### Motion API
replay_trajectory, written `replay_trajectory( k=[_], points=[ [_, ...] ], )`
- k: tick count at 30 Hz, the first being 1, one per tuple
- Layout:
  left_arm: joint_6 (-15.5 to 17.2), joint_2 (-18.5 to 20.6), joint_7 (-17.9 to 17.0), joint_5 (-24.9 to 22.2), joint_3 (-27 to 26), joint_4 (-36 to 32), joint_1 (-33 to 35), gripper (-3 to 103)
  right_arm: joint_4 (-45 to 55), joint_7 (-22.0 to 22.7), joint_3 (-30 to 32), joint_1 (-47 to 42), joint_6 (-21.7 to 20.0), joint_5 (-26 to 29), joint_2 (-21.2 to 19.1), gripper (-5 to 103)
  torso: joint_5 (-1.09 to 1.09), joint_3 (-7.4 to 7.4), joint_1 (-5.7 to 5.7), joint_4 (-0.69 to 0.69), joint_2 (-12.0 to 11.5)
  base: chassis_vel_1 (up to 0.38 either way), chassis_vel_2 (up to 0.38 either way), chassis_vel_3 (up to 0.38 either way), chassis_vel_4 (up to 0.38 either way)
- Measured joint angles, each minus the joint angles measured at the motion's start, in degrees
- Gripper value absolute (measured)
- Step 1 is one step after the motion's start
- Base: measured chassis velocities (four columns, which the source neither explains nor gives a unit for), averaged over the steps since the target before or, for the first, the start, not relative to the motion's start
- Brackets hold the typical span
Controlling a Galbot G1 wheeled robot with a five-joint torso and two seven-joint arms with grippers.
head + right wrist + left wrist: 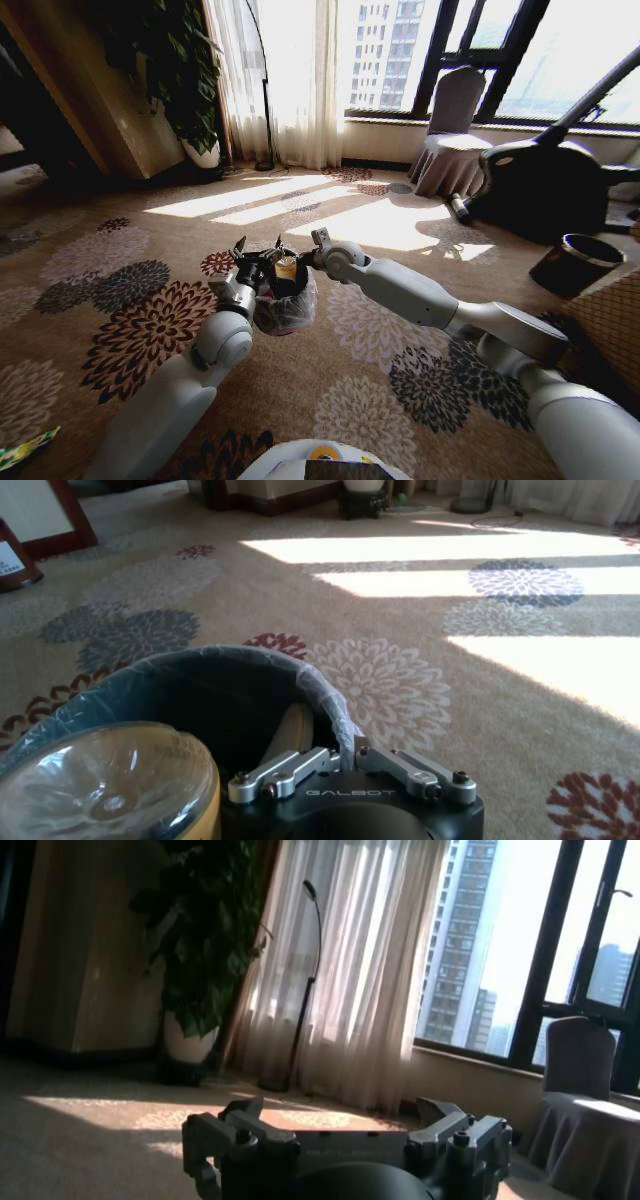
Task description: Pick up the trash from the ground and place it into the trash bin.
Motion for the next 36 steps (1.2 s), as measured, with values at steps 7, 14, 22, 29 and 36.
replay_trajectory(
  k=[7, 14, 22, 29, 36],
  points=[
    [-0.43, -0.43, 5.62, 4.95, -12.9, 8.21, 10.25, 100, 3.27, -0.15, 2.21, -2.44, -0.55, -2.79, -2.82, 1, -0.02, 0.0, 0.0, 0.02, 0.0, 0.0, 0.0, 0.0, 0.0],
    [-3.22, -0.73, 10.67, 9.73, -18.22, 13.45, 18.95, 100, 4.84, -0.34, 4.08, -5.05, -0.77, -4.85, -4.05, 1, 0.02, -0.01, 0.0, -0.01, 0.0, 0.0, 0.0, 0.0, 0.0],
    [-4.6, -5.42, 11.72, 12.04, -15.73, 17.26, 23.16, 100, 5.27, -2.36, 4.98, -6.23, -0.73, -6.41, -4.51, 1, 0.01, -0.01, 0.0, -0.01, 0.01, 0.02, 0.023, 0.016, 0.019],
    [-4.74, -6.77, 12.01, 13.51, -13.75, 17.44, 23.21, 100, 5.51, -3.11, 5.48, -7.47, -0.38, -7.46, -4.58, 1, 0.01, -0.01, 0.0, -0.01, 0.01, 0.1, 0.124, 0.033, 0.03],
    [-5.26, -7.2, 11.85, 14.4, -12.89, 17.79, 22.99, 100, 5.55, -4.13, 5.73, -7.68, -0.31, -8.15, -4.75, 1, 0.0, -0.01, 0.0, -0.01, 0.01, 0.229, 0.257, 0.0, -0.027]
  ],
)
